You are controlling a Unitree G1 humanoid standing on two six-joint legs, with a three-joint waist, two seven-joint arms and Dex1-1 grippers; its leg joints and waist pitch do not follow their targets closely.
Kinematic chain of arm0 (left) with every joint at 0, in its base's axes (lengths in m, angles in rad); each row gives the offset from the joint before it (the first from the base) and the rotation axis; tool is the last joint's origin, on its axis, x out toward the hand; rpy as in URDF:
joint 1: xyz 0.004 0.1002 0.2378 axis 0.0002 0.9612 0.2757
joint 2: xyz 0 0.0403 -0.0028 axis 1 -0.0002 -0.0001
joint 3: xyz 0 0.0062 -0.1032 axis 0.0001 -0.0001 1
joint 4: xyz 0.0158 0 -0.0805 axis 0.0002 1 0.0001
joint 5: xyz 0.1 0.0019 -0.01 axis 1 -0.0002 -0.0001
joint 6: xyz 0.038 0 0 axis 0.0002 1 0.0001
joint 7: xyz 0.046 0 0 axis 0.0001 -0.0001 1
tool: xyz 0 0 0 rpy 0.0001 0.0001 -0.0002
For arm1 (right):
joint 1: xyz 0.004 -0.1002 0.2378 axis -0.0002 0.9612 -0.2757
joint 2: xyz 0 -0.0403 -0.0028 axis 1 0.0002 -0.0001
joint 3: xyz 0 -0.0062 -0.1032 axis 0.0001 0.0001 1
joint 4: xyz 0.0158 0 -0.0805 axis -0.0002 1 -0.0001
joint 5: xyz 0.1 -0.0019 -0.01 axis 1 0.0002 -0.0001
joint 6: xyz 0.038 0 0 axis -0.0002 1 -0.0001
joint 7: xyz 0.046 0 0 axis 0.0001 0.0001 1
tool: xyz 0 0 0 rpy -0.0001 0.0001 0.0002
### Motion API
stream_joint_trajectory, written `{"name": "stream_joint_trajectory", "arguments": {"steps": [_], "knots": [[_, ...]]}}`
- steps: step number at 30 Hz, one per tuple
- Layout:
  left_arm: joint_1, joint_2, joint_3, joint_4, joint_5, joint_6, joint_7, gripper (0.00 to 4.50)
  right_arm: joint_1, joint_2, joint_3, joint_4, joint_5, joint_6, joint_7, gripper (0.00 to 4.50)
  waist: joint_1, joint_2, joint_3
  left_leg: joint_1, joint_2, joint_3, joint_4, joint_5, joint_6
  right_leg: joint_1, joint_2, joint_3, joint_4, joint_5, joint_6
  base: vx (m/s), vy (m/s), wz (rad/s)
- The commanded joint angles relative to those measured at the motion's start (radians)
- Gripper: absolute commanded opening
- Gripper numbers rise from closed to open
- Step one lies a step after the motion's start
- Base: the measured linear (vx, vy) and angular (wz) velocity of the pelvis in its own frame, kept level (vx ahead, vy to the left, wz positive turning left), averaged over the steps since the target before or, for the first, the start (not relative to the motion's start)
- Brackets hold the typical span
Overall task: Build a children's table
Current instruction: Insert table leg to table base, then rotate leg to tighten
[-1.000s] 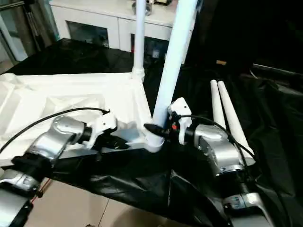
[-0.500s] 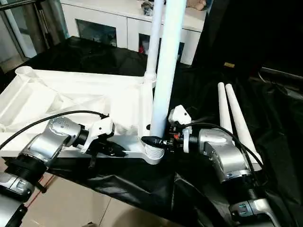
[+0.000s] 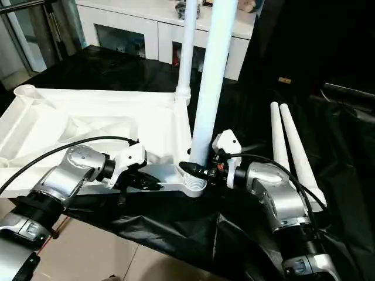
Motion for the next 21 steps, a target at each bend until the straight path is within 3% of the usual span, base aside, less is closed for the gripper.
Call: {"name": "stream_joint_trajectory", "arguments": {"steps": [1,10,18,21], "knots": [[-0.062,-0.025,0.040,-0.022,-0.036,-0.026,0.041,0.00,0.050,0.006,0.051,0.046,-0.023,0.041,0.008,1.87,-0.003,0.011,-0.049,0.017,0.066,-0.037,-0.080,-0.325,-0.004,0.025,-0.102,0.060,-0.099,-0.413,-0.173,0.000,0.000,0.00],[-0.060,-0.018,0.051,-0.018,-0.043,-0.024,0.038,0.00,0.057,-0.002,0.021,0.057,-0.014,0.052,-0.011,1.87,-0.005,0.012,-0.047,0.019,0.069,-0.039,-0.084,-0.342,-0.008,0.022,-0.103,0.060,-0.102,-0.425,-0.169,0.000,0.000,0.00],[-0.060,-0.017,0.054,-0.013,-0.043,-0.024,0.039,0.00,0.067,-0.012,0.028,0.053,-0.023,0.049,-0.006,1.87,-0.005,0.012,-0.047,0.020,0.069,-0.039,-0.084,-0.350,-0.009,0.021,-0.104,0.060,-0.104,-0.444,-0.163,0.000,0.000,0.00],[-0.059,-0.018,0.051,-0.010,-0.039,-0.028,0.043,0.00,0.070,-0.016,0.036,0.061,-0.033,0.040,-0.008,1.87,-0.004,0.006,-0.046,0.019,0.069,-0.040,-0.084,-0.344,-0.004,0.021,-0.106,0.060,-0.105,-0.463,-0.156,0.000,0.000,0.00]]}}
